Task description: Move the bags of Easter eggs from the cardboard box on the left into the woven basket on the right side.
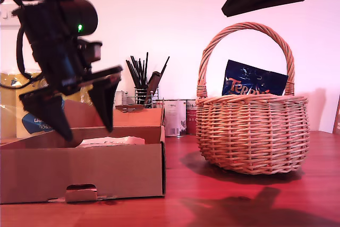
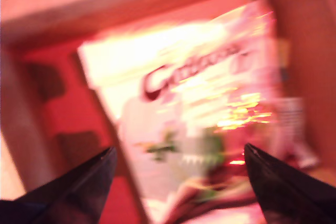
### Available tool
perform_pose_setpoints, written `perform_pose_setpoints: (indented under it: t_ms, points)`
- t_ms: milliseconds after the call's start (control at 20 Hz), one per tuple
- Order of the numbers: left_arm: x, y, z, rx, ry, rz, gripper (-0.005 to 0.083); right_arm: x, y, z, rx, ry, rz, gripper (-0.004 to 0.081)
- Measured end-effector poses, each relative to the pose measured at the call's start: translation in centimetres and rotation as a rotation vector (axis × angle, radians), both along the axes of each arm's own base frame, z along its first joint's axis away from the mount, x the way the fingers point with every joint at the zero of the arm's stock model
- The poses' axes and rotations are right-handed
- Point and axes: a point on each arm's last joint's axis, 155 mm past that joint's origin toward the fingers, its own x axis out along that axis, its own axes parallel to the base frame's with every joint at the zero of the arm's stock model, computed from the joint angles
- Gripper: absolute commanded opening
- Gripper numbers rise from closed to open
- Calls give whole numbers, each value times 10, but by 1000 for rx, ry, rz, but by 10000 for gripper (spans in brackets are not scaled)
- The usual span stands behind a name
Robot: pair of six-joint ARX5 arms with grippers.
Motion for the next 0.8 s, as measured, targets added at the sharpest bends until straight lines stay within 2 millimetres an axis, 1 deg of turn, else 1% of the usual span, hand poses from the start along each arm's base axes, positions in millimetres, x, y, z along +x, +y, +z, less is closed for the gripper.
perform_pose_setpoints:
  t_ms: [100,250,450,600,800]
  points:
    - [-2,1,-11,39,15,-3,708,0,0,0,0,0,0,-13]
    - [-5,-7,-12,46,9,-14,708,0,0,0,1,-2,0,-13]
    - [-7,-9,-14,45,19,-17,708,0,1,1,4,-4,2,-13]
    - [-7,-15,-20,16,40,-22,708,0,1,1,5,-5,2,-13]
    - [-7,-23,-21,-14,40,-35,695,0,1,1,5,-5,2,-13]
